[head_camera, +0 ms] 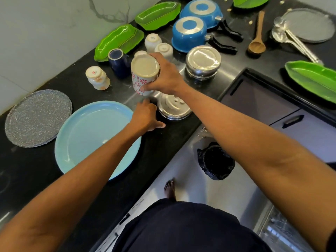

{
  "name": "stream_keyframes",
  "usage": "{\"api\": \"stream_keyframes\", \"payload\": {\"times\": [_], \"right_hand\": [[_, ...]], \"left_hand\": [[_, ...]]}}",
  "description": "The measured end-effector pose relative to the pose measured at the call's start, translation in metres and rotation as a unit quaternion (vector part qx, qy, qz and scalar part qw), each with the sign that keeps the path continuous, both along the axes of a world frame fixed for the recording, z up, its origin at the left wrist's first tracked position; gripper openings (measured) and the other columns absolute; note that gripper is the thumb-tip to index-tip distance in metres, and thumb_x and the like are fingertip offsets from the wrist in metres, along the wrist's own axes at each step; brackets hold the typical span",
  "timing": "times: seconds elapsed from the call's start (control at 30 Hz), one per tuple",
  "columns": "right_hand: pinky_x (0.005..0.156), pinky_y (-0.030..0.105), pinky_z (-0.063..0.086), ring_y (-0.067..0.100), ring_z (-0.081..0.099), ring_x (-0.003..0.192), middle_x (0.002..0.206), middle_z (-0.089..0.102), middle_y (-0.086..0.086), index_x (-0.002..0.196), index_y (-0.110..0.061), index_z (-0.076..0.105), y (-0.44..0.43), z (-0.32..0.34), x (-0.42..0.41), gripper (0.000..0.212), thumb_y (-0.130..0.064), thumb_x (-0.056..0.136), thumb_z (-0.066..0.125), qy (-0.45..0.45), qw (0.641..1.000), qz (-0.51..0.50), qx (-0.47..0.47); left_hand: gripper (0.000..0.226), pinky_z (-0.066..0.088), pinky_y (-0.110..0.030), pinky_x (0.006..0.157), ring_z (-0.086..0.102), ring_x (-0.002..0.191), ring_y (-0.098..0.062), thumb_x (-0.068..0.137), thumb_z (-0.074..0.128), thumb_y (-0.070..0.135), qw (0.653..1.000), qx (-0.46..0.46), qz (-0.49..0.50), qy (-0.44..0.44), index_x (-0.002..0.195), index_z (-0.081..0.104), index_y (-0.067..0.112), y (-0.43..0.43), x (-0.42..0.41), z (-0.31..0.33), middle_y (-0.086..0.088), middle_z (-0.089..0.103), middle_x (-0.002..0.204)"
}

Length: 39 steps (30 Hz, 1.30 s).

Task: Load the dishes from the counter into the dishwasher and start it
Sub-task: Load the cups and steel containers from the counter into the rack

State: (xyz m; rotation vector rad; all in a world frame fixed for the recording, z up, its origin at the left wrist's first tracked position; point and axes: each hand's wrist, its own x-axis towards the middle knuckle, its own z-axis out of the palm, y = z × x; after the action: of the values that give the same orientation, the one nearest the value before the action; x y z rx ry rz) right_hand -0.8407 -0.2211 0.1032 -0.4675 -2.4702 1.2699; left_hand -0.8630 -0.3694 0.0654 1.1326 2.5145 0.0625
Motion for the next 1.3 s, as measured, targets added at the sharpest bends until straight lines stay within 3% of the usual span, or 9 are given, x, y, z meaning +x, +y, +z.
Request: {"api": "stream_keyframes", "payload": {"times": [0.17,0.27,0.4,0.57,0.77,1.0,1.1,1.23,1.3], "right_hand": [[0.096,0.039,0.051,0.014,0.058,0.111,0.119,0.061,-0.006,0.132,-0.017,0.049,0.029,0.003,0.073,0.099,-0.048,0.049,0.091,0.033,0.996,-0.087,-0.007],[0.097,0.039,0.05,0.015,0.057,0.113,0.119,0.06,-0.009,0.133,-0.022,0.047,0.045,-0.005,0.129,0.099,-0.05,0.049,0.092,0.017,0.989,-0.146,-0.02],[0.096,0.044,0.051,0.015,0.059,0.113,0.119,0.061,-0.012,0.13,-0.03,0.048,0.059,-0.019,0.219,0.096,-0.051,0.047,0.091,0.001,0.978,-0.208,-0.021],[0.093,0.043,0.053,0.018,0.062,0.108,0.115,0.065,-0.008,0.127,-0.029,0.052,0.07,-0.04,0.353,0.095,-0.052,0.042,0.088,-0.026,0.957,-0.285,-0.043],[0.092,0.04,0.052,0.022,0.061,0.11,0.12,0.066,-0.006,0.131,-0.032,0.049,0.063,-0.067,0.515,0.092,-0.043,0.051,0.093,-0.074,0.923,-0.371,-0.063],[0.091,0.041,0.052,0.021,0.058,0.11,0.121,0.061,-0.005,0.131,-0.029,0.048,0.037,-0.099,0.674,0.09,-0.032,0.054,0.096,-0.067,0.832,-0.536,-0.127],[0.091,0.039,0.051,0.021,0.056,0.109,0.118,0.058,-0.005,0.133,-0.027,0.046,0.023,-0.112,0.733,0.09,-0.028,0.057,0.096,-0.06,0.78,-0.603,-0.155],[0.096,0.048,0.051,0.023,0.055,0.115,0.125,0.058,-0.004,0.133,-0.032,0.044,0.011,-0.134,0.799,0.097,-0.031,0.052,0.096,-0.046,0.701,-0.683,-0.199],[0.099,0.045,0.05,0.021,0.052,0.116,0.124,0.055,-0.005,0.135,-0.03,0.043,0.009,-0.144,0.825,0.097,-0.026,0.055,0.097,-0.045,0.665,-0.711,-0.223]], "left_hand": [[0.063,0.042,-0.033,0.073,0.049,0.091,-0.022,0.07,0.081,0.056,1.0,-0.016,0.005,0.019,0.114,0.064,0.014,0.0,0.008,0.013,-0.006,0.051,0.108],[0.051,0.041,-0.035,0.065,0.057,0.088,-0.028,0.07,0.081,0.052,0.996,-0.002,0.007,0.088,0.1,0.067,0.013,-0.002,0.023,0.019,-0.01,0.062,0.104],[0.028,0.044,-0.036,0.069,0.063,0.093,-0.037,0.074,0.07,0.033,0.99,0.061,-0.003,0.13,0.096,0.069,0.016,-0.001,0.074,0.017,-0.013,0.066,0.102],[0.021,0.05,-0.04,0.072,0.066,0.087,-0.04,0.079,0.064,0.034,0.986,0.111,-0.034,0.122,0.082,0.07,0.014,0.027,0.165,0.003,-0.015,0.07,0.09],[0.02,0.052,-0.038,0.072,0.067,0.089,-0.036,0.081,0.064,0.039,0.989,0.1,-0.105,0.015,0.077,0.068,0.02,0.077,0.291,-0.025,-0.01,0.073,0.09],[0.024,0.046,-0.031,0.064,0.066,0.08,-0.033,0.081,0.063,0.04,0.96,0.028,-0.274,-0.056,0.078,0.068,0.016,0.133,0.442,-0.06,-0.004,0.067,0.077],[0.023,0.042,-0.03,0.062,0.064,0.077,-0.03,0.082,0.063,0.036,0.936,-0.007,-0.342,-0.082,0.065,0.058,0.022,0.155,0.502,-0.071,-0.001,0.06,0.071],[0.016,0.045,-0.028,0.061,0.06,0.067,-0.028,0.082,0.056,0.028,0.896,-0.09,-0.419,-0.117,0.072,0.062,0.017,0.19,0.572,-0.092,0.0,0.06,0.069],[0.018,0.045,-0.03,0.058,0.063,0.066,-0.029,0.08,0.051,0.026,0.865,-0.124,-0.465,-0.142,0.07,0.058,0.013,0.207,0.601,-0.109,0.0,0.061,0.066]]}}
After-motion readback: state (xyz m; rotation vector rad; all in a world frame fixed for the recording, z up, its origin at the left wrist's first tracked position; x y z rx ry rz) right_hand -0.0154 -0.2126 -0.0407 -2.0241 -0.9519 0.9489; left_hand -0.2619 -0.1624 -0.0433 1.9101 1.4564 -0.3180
